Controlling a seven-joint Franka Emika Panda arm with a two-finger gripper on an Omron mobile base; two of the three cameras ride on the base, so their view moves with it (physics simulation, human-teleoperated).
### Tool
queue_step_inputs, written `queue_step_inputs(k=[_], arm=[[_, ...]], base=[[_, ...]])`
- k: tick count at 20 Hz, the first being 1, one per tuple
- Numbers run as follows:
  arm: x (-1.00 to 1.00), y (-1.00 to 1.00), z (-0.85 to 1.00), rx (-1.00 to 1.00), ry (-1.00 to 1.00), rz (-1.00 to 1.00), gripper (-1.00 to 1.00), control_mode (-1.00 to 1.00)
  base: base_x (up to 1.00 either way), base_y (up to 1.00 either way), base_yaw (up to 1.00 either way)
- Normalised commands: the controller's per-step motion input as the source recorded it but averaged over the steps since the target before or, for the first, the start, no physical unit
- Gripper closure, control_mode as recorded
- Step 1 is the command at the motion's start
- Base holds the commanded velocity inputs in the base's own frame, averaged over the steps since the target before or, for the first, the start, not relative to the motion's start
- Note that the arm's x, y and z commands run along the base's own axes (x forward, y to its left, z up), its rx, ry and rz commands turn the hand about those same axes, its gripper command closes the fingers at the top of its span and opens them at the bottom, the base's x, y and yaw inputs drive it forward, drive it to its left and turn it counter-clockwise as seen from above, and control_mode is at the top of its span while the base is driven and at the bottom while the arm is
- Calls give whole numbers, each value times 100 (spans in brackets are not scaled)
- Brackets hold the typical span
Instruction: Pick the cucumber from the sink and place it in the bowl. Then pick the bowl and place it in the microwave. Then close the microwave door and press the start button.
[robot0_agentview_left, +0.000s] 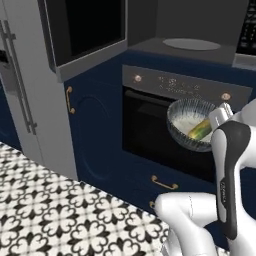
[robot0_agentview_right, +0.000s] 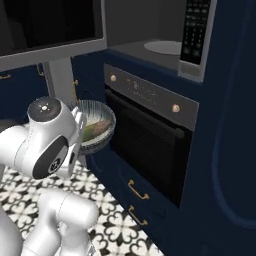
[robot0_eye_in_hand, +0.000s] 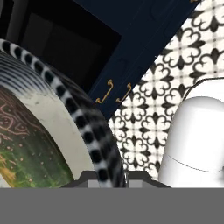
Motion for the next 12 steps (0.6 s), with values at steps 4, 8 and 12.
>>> queue_step_inputs(k=[4, 8, 12], arm=[[0, 0, 0, 0, 0, 0, 100, 100], [0, 0, 0, 0, 0, 0, 100, 100], [0, 0, 0, 0, 0, 0, 100, 100]], base=[[60, 7, 13], [48, 14, 9], [68, 1, 8]])
